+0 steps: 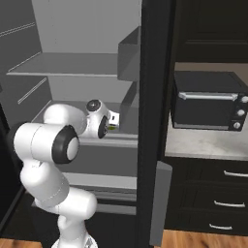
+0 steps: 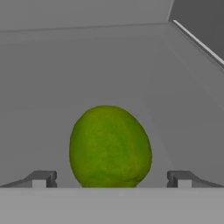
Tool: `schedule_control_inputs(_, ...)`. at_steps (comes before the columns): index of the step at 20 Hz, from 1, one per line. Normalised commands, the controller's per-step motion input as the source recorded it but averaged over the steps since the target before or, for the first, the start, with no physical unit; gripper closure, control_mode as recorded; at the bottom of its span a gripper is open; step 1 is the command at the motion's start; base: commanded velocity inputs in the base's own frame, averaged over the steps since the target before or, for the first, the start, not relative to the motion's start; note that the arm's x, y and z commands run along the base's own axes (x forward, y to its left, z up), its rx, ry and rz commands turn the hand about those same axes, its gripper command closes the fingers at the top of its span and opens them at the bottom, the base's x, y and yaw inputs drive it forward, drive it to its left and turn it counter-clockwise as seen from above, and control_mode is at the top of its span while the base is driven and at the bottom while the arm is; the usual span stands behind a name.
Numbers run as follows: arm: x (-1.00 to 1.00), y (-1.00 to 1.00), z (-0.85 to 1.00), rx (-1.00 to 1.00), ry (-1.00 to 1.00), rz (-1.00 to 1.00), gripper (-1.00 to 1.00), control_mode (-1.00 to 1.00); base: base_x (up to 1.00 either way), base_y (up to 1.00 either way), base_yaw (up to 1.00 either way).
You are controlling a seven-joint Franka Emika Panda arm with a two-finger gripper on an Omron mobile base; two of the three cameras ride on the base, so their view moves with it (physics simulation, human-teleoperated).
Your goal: Grab the limes from the fridge, place them in the blender, close the lid, and turn on the blender to create a marinade.
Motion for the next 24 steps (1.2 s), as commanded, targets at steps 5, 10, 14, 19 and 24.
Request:
schedule_control_inputs(5, 0.20, 0.00, -0.11, 0.00, 0.00, 0.00, -1.00, -1.00, 0.00, 0.00, 0.00)
schedule_control_inputs(10, 0.13, 0.00, -0.12, 0.00, 0.00, 0.00, -1.00, -1.00, 0.00, 0.00, 0.00)
schedule_control_inputs(14, 0.11, 0.00, -0.11, 0.00, 0.01, 0.00, -1.00, -1.00, 0.00, 0.00, 0.00)
schedule_control_inputs(19, 0.08, 0.00, -0.09, 0.00, 0.02, 0.00, -1.00, -1.00, 0.00, 0.00, 0.00)
schedule_control_inputs(24, 0.00, 0.00, -0.17, 0.00, 0.08, -0.02, 1.00, -1.00, 0.00, 0.00, 0.00)
